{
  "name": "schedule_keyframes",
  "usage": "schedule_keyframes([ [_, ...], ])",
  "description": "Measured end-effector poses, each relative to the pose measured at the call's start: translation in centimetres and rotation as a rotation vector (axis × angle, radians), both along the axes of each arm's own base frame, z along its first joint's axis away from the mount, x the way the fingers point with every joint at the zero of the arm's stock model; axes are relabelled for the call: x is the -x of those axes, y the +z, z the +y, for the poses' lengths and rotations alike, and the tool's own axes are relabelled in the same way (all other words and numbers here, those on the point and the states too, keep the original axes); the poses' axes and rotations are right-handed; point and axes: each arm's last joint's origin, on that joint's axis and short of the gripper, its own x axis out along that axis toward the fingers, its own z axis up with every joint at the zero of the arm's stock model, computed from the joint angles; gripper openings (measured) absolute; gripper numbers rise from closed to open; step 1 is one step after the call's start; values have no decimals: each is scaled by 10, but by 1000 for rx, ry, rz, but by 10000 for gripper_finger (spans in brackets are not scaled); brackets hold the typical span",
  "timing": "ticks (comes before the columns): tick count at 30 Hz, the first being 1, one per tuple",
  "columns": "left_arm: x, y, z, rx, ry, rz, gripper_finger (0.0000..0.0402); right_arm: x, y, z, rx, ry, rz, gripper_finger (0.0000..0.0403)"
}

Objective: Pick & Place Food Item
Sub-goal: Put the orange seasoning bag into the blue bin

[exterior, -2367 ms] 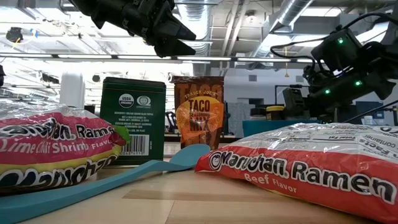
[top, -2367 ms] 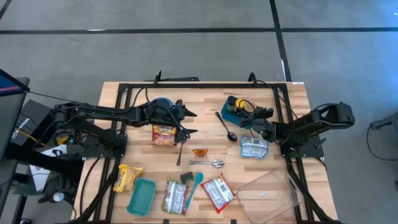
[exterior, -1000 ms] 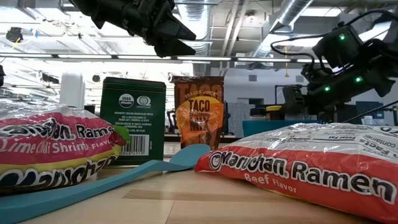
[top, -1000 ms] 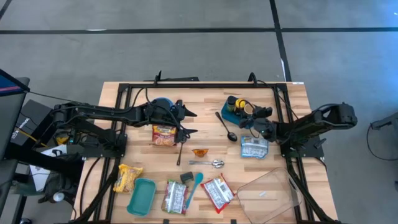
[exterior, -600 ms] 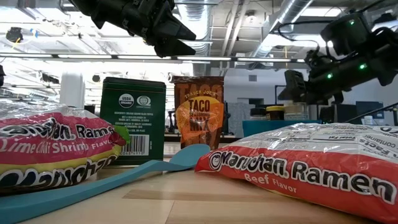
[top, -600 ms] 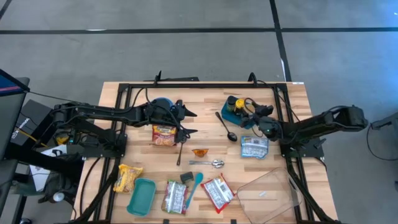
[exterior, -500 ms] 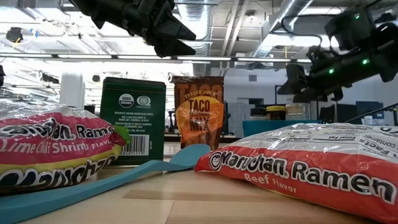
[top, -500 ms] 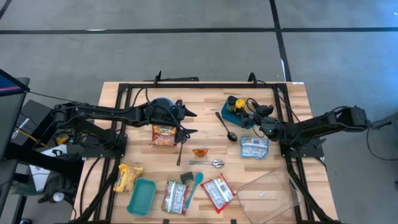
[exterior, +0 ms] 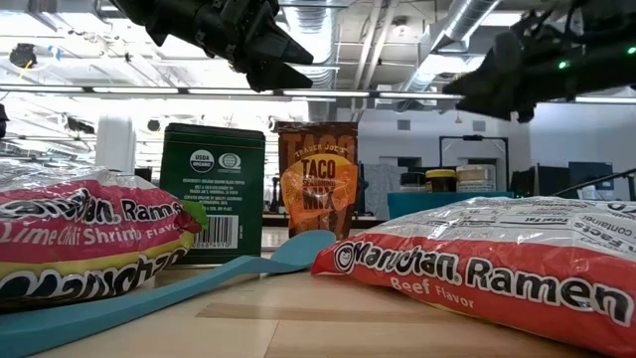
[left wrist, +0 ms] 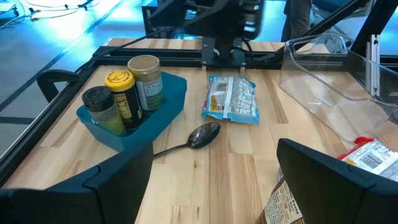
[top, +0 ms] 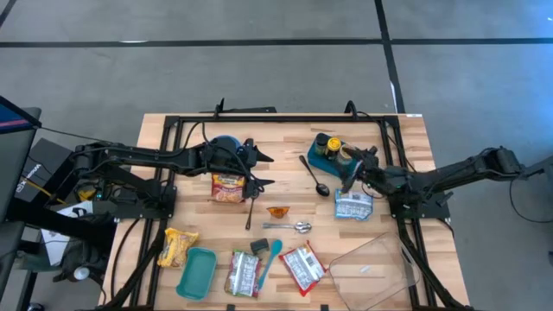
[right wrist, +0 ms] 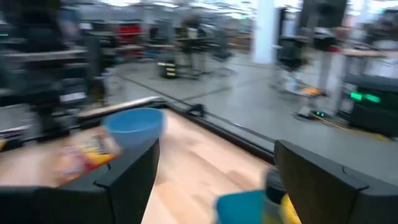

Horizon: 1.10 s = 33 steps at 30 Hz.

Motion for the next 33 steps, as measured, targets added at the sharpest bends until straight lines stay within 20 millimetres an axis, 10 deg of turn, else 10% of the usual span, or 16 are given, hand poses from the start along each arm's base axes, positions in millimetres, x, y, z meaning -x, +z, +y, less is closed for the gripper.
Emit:
schedule_keyframes([
  [33,9,-27,-45,145,-93,190,337,2,4,9,13,137,-15,155],
])
